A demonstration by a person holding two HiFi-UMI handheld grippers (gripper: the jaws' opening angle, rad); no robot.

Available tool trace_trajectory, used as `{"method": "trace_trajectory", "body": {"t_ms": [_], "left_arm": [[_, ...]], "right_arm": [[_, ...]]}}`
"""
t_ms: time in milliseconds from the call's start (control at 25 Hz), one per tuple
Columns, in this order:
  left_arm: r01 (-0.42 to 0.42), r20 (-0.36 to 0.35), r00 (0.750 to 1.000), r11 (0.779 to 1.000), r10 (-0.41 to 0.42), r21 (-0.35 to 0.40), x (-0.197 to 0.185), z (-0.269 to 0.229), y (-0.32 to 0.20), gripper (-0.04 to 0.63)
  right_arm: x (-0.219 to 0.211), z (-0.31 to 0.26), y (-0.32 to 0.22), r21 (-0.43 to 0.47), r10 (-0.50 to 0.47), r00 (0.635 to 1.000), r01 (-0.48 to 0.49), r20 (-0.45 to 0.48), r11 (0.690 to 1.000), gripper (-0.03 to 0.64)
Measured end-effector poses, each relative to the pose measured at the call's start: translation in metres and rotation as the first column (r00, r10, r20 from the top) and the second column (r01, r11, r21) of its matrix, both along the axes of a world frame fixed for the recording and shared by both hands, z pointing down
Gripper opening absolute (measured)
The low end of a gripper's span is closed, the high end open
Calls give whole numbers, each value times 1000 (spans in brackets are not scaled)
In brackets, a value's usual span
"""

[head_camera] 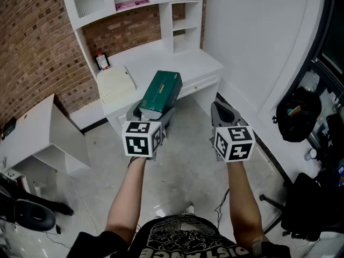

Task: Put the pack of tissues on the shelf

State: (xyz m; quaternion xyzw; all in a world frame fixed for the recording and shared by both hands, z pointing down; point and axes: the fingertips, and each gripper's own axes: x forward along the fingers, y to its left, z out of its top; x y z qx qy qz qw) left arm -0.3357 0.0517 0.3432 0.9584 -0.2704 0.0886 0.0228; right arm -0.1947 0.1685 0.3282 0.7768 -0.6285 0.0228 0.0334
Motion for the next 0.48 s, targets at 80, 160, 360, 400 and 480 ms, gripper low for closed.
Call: {"method": "trace_trajectory", "body": {"t_ms": [80, 160, 360, 400, 480], "left_arm": [[4, 2, 1000, 1000, -4, 3, 14, 0, -1, 445], [8, 5, 1000, 1000, -8, 4, 27, 1, -1, 445], [24, 8, 1000, 1000, -24, -6, 50, 9, 0, 445], [28, 8, 1000, 1000, -28, -7, 53, 10, -1, 445], [30, 10, 1000, 1000, -30, -6, 63, 10, -1, 445]], "right_arm": [[12, 0, -2, 7, -10, 1000, 10, 8, 1000, 3], [24, 3, -3, 10, -17, 1000, 17, 13, 1000, 5], [49, 10, -3, 6, -31, 999, 31, 15, 1000, 5], [52, 11, -3, 6, -36, 999, 36, 14, 999, 5], [61, 12, -4, 7, -41, 999, 41, 19, 999, 5]]}}
